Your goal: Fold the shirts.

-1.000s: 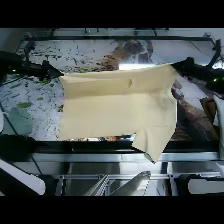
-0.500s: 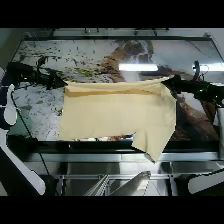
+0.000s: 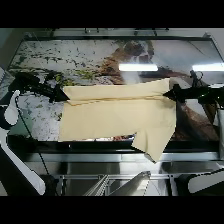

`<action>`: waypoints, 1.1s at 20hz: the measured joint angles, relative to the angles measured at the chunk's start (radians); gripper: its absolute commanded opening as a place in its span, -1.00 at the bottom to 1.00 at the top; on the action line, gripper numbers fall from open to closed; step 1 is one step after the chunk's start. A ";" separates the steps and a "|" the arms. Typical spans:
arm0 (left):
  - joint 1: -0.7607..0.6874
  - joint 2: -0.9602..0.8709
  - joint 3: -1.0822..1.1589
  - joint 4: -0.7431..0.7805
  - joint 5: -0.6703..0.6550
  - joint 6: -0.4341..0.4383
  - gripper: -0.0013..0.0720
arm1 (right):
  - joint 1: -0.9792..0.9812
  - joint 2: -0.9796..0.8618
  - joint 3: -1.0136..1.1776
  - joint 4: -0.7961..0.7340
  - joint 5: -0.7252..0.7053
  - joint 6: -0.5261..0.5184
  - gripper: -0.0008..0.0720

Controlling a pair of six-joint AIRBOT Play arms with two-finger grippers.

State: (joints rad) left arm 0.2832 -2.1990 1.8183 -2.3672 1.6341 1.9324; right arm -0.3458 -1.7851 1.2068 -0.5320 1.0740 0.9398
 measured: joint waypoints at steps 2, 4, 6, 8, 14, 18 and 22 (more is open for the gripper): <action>0.000 0.007 -0.007 0.009 0.001 -0.003 -0.24 | -0.001 0.000 0.000 -0.018 0.003 0.019 -0.47; 0.001 0.024 -0.010 0.000 0.008 -0.006 0.70 | -0.003 0.000 0.000 -0.032 0.013 0.035 -0.08; 0.005 0.045 -0.011 -0.003 0.009 -0.006 0.96 | -0.011 0.013 0.000 -0.038 0.047 0.053 -0.08; 0.016 0.076 -0.013 0.029 0.001 -0.007 0.96 | -0.041 0.038 0.000 -0.046 0.092 0.072 -0.08; 0.046 0.258 -0.133 0.014 0.075 -0.012 0.96 | -0.174 0.220 -0.060 -0.170 0.246 0.169 0.22; 0.055 0.423 -0.335 0.011 0.104 0.019 0.96 | -0.206 0.403 -0.288 -0.247 0.262 0.250 0.22; 0.086 0.606 -0.552 0.015 0.098 0.054 0.96 | -0.214 0.544 -0.560 -0.275 0.192 0.291 0.23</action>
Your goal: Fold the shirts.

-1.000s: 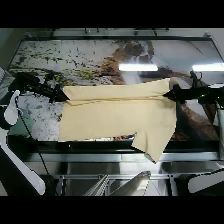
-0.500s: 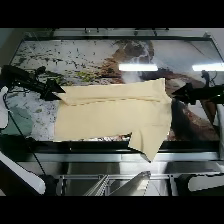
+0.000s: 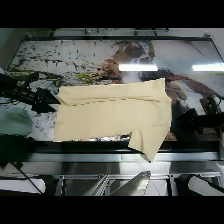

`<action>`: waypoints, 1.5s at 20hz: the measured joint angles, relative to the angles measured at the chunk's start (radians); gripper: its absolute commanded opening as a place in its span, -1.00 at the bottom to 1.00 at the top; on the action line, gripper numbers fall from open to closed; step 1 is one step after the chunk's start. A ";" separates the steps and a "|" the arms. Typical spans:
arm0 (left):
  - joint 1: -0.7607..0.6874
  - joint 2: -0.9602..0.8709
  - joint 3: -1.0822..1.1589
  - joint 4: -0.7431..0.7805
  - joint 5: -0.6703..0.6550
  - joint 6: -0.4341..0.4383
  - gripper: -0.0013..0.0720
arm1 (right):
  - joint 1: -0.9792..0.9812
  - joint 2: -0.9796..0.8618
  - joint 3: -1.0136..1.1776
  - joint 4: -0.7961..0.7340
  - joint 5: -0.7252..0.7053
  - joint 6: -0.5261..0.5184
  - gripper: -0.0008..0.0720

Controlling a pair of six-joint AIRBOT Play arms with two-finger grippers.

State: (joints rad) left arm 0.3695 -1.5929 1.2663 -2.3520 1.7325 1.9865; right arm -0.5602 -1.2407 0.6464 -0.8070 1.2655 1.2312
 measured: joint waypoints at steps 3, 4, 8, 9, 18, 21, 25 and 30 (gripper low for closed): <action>0.050 0.130 -0.135 0.004 -0.031 0.013 0.96 | 0.013 0.024 -0.150 -0.001 -0.057 -0.010 0.23; 0.067 0.166 -0.173 0.005 -0.038 0.014 0.96 | 0.026 0.022 -0.187 0.007 -0.074 -0.021 0.23; 0.159 0.305 -0.331 0.005 -0.086 0.020 0.96 | 0.114 -0.016 -0.263 0.120 -0.102 -0.099 0.08; 0.183 0.333 -0.370 0.005 -0.103 0.020 0.96 | 0.141 -0.031 -0.273 0.157 -0.119 -0.133 -0.52; 0.303 0.483 -0.665 0.163 -0.362 -0.013 0.96 | 0.225 -0.067 -0.292 0.334 -0.167 -0.288 -0.92; 0.289 0.428 -0.690 0.191 -0.415 -0.015 0.96 | 0.227 -0.068 -0.292 0.346 -0.157 -0.301 -0.92; 0.249 0.292 -0.646 0.196 -0.421 -0.013 0.93 | 0.229 -0.068 -0.292 0.354 -0.129 -0.313 -0.92; 0.181 0.136 -0.548 0.182 -0.364 0.028 0.49 | 0.229 -0.068 -0.292 0.355 -0.115 -0.319 -0.92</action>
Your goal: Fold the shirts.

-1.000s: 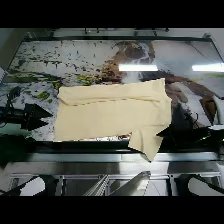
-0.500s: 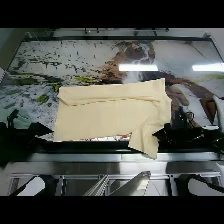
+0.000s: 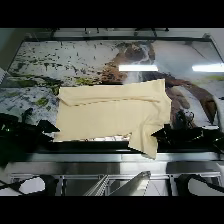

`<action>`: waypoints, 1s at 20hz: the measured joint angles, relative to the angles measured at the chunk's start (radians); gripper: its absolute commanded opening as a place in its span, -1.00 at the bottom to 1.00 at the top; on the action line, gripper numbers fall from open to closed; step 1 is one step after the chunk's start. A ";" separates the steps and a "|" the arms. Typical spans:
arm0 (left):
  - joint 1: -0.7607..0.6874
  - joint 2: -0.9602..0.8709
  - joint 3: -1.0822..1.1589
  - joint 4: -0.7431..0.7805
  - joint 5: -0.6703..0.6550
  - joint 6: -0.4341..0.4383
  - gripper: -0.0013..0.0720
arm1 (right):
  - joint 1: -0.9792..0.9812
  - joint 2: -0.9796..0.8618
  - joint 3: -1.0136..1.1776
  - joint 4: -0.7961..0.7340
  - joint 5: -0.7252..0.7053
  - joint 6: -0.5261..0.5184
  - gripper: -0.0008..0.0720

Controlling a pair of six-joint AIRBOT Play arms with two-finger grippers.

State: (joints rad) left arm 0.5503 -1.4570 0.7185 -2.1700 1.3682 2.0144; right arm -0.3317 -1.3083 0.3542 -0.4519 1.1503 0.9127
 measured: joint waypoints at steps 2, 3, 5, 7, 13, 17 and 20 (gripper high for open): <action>-0.036 -0.051 0.018 0.009 -0.013 0.021 -0.90 | 0.000 0.000 0.000 0.000 0.001 -0.001 -0.92; -0.054 -0.071 0.023 0.004 -0.026 0.035 -0.91 | 0.000 0.000 0.000 0.000 0.001 -0.002 -0.92; -0.089 -0.098 0.031 -0.038 -0.025 0.072 -0.91 | 0.000 0.000 0.000 0.000 0.002 -0.002 -0.92; -0.108 -0.108 0.035 -0.080 -0.026 0.105 -0.91 | 0.000 0.000 0.000 0.000 0.003 -0.002 -0.92; -0.048 -0.034 0.039 -0.095 0.052 0.124 -0.91 | -0.123 0.078 0.000 -0.072 0.051 0.023 -0.92; 0.033 0.034 0.039 -0.095 0.122 0.116 -0.91 | -0.262 0.169 -0.001 -0.127 0.087 0.063 -0.92; 0.040 0.051 0.039 -0.101 0.161 0.115 -0.91 | -0.275 0.206 -0.006 -0.123 0.138 0.074 -0.92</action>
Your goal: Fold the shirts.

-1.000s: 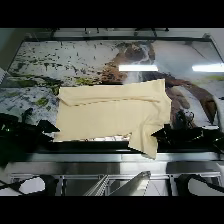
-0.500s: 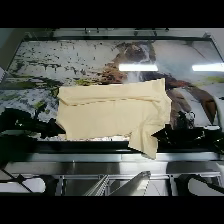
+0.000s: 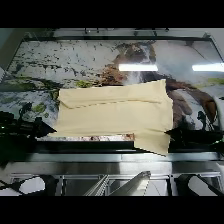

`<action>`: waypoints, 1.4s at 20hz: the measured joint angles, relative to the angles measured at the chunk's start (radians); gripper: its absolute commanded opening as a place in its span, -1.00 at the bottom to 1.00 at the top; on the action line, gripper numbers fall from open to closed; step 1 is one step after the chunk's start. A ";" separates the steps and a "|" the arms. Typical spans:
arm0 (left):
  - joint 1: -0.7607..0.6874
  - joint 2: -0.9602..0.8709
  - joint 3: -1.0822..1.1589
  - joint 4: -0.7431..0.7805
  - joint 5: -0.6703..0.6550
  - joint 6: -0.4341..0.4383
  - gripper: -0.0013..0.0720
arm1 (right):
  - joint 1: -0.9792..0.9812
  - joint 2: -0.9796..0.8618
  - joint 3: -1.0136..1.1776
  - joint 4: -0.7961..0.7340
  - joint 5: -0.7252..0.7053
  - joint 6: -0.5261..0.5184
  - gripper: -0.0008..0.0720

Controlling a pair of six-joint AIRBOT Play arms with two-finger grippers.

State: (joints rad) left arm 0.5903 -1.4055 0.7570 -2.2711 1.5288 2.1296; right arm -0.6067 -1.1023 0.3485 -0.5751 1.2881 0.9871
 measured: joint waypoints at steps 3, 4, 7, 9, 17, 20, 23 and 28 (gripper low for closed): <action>-0.007 0.006 0.002 0.000 0.030 -0.008 -0.91 | -0.004 0.055 -0.002 -0.002 0.027 0.015 -0.92; -0.004 0.008 0.005 0.006 0.036 -0.019 -0.91 | -0.014 0.079 -0.002 -0.002 0.030 0.019 -0.92; 0.003 0.010 0.051 0.015 0.064 -0.035 -0.91 | -0.037 0.151 0.008 0.045 0.039 0.021 -0.92; -0.001 0.010 0.119 0.013 0.083 -0.053 -0.91 | -0.044 0.188 0.024 0.121 0.038 -0.009 -0.92; -0.185 -0.183 0.537 -0.019 0.102 -0.106 -0.91 | 0.127 0.056 0.178 0.388 -0.193 -0.169 -0.92; -0.238 -0.332 0.734 -0.023 0.102 -0.134 -0.91 | 0.230 -0.105 0.299 0.465 -0.321 -0.251 -0.92; -0.259 -0.481 0.897 -0.025 0.103 -0.166 -0.91 | 0.290 -0.278 0.433 0.511 -0.386 -0.307 -0.92; -0.268 -0.684 1.092 -0.026 0.124 -0.212 -0.91 | 0.327 -0.504 0.575 0.533 -0.430 -0.345 -0.92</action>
State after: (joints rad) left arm 0.3222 -2.0892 1.8488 -2.2974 1.6524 1.9179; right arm -0.2798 -1.6062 0.9237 -0.0422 0.8581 0.6418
